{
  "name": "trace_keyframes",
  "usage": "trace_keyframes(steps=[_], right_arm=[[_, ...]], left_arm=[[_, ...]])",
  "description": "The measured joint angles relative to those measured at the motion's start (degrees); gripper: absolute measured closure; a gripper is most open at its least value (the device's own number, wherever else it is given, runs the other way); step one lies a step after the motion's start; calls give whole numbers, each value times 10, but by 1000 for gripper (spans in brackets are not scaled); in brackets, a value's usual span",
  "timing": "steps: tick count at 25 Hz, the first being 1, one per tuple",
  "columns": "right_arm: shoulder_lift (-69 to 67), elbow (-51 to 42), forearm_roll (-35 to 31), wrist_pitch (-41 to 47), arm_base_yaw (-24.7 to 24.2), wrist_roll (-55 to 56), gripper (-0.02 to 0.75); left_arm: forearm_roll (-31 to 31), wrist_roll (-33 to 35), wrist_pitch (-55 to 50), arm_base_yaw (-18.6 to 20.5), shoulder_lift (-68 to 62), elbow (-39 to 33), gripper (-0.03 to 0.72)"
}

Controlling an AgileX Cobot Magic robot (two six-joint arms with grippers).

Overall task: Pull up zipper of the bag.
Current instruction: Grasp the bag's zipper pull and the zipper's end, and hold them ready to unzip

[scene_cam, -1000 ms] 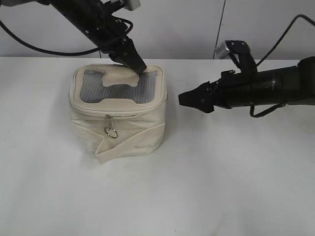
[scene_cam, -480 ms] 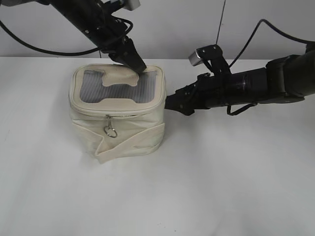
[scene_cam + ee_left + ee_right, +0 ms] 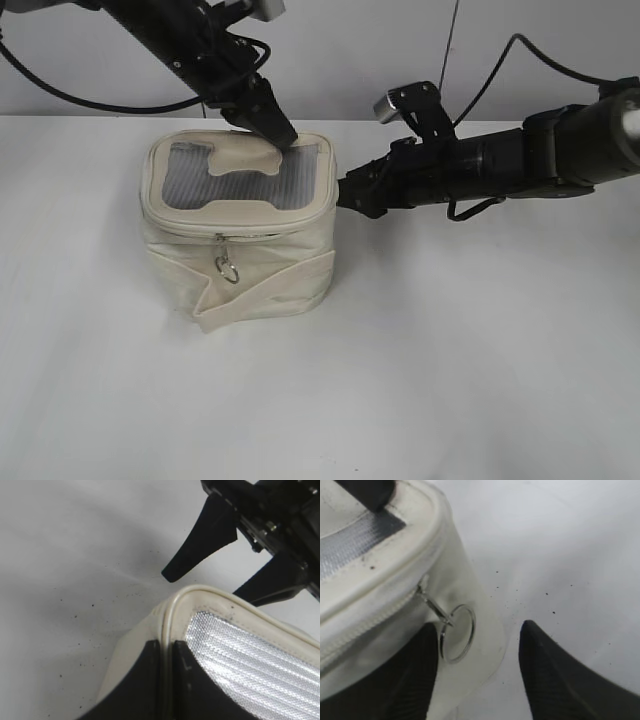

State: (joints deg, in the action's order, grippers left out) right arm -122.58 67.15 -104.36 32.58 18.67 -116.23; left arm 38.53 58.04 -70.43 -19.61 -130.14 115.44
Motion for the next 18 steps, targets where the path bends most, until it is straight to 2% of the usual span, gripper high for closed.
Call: trace_keyframes(steps=[3, 9, 18], right_arm=[[-4, 6, 0, 0, 0, 0, 345], [-6, 23, 0, 1, 1, 0, 491], [-6, 25, 0, 1, 1, 0, 507]], left_arm=[[0, 0, 0, 0, 0, 0, 650], [0, 0, 0, -1, 0, 0, 650], [0, -4, 0, -1, 0, 0, 650]])
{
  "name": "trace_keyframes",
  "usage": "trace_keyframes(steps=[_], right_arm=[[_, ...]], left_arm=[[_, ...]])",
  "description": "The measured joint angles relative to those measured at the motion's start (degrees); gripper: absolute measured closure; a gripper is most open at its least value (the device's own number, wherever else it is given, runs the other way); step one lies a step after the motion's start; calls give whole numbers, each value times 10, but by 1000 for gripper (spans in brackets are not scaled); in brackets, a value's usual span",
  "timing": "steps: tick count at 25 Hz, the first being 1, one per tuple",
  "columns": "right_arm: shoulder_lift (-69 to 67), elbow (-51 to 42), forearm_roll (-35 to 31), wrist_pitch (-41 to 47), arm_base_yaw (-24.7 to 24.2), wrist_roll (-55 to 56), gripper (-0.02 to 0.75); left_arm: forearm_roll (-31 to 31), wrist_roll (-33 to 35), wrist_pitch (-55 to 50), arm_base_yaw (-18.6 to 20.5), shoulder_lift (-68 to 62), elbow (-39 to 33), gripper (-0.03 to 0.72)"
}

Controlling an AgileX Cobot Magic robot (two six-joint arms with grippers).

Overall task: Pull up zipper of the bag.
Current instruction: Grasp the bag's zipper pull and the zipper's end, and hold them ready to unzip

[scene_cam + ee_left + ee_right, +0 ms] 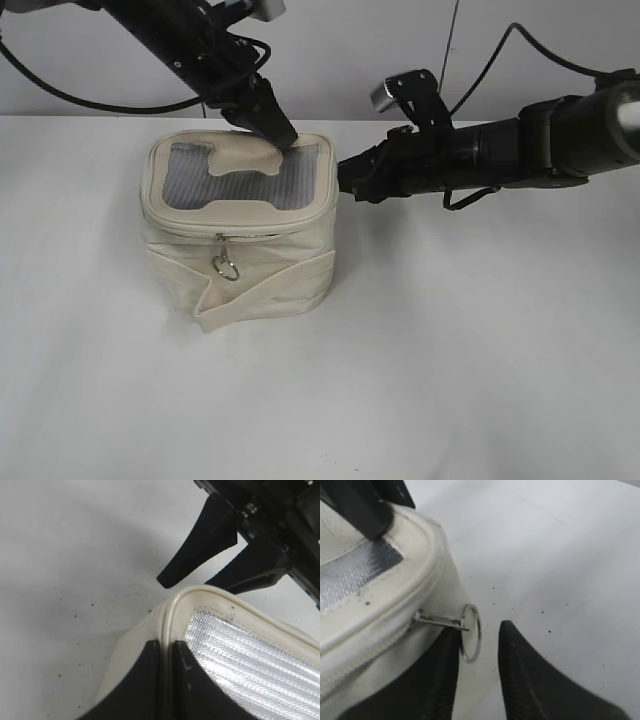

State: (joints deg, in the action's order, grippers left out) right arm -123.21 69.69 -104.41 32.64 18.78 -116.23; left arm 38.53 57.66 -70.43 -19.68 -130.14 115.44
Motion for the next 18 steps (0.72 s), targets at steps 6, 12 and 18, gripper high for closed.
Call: trace_keyframes(steps=[6, 12, 18], right_arm=[[-7, 0, -1, 0, 0, 0, 507], [-8, 5, 0, -8, 14, 0, 506], [-16, 5, -4, -31, 21, 0, 506]], left_arm=[[0, 0, 0, 0, 0, 0, 650], [-1, -1, 0, 0, 0, 0, 650], [-2, -4, 1, 0, 0, 0, 650]])
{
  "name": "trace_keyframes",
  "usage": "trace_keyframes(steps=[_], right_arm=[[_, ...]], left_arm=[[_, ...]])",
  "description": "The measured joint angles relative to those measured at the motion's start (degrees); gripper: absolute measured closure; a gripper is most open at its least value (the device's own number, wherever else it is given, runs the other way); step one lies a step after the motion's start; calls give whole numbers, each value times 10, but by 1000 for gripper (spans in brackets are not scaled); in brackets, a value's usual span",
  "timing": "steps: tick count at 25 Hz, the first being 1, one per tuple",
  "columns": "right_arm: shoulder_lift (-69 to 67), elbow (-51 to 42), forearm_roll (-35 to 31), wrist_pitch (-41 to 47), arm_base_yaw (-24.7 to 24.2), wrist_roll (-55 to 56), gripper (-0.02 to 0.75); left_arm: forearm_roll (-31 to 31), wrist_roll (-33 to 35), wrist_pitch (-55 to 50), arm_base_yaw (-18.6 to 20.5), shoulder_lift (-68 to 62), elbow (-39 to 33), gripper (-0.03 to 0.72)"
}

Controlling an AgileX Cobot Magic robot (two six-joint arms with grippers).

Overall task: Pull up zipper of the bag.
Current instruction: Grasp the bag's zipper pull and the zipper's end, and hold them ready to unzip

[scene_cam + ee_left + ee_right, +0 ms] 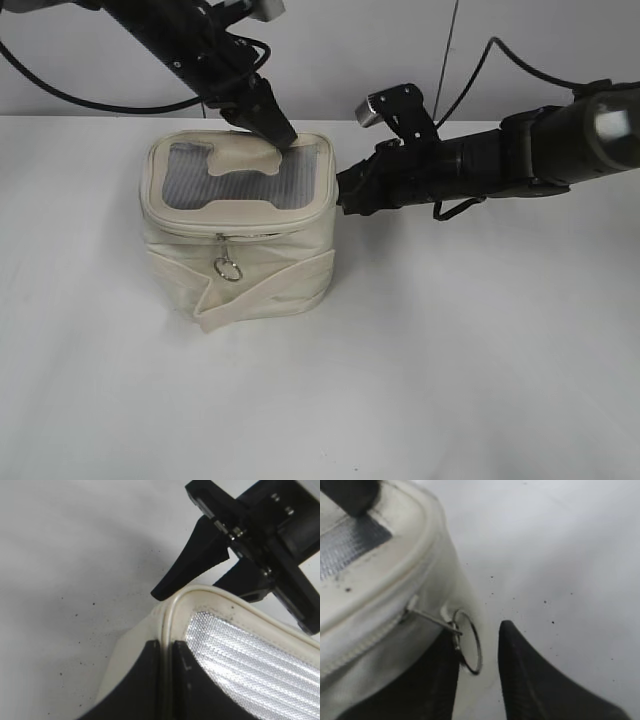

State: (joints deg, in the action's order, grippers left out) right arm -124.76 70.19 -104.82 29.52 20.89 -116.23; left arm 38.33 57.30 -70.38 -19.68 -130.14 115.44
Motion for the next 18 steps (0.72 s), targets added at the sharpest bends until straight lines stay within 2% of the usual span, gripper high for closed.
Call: trace_keyframes(steps=[2, 6, 8, 15, 18], right_arm=[[-5, 0, 0, -1, 0, 0, 521], [-9, 0, 1, 11, 2, 0, 685], [-9, 0, 1, 13, 2, 0, 721], [-9, 0, 4, 12, 2, 12, 728], [5, -7, 56, 3, 2, 55, 729]], left_arm=[[0, -1, 0, 0, 0, 0, 650], [0, -1, 0, 0, 0, 0, 650], [0, -1, 0, 0, 0, 0, 650], [-1, -2, 0, 0, 0, 0, 650], [-1, -3, 1, 0, 0, 0, 650]])
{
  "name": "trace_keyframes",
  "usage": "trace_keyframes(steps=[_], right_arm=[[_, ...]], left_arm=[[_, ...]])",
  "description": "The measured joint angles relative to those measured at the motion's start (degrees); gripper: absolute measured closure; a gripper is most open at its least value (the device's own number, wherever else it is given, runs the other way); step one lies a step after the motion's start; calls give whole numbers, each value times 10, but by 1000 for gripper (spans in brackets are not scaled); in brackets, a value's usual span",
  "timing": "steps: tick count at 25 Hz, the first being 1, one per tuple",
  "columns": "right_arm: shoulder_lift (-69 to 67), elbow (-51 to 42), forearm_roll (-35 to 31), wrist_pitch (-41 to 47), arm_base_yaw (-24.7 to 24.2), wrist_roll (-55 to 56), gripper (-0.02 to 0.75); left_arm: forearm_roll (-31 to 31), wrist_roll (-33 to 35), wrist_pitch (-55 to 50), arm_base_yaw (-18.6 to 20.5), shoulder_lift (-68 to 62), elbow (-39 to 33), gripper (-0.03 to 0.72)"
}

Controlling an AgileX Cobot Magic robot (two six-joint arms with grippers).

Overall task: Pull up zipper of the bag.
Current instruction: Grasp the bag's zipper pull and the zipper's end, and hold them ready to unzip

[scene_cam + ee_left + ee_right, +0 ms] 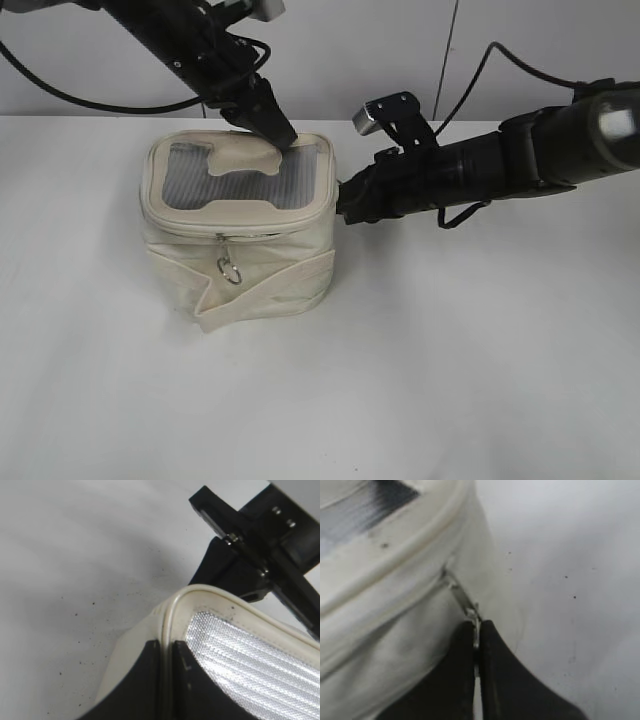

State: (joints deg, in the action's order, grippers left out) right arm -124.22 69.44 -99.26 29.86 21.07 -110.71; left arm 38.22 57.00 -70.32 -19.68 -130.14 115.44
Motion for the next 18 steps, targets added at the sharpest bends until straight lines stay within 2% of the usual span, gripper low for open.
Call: trace_keyframes(steps=[4, 18], right_arm=[[48, -49, 43, -13, 0, 27, 729], [207, -216, 46, -10, 9, 72, 729]], left_arm=[[0, -1, 0, 0, 0, 0, 650], [-1, -38, 1, -2, 0, 0, 650]])
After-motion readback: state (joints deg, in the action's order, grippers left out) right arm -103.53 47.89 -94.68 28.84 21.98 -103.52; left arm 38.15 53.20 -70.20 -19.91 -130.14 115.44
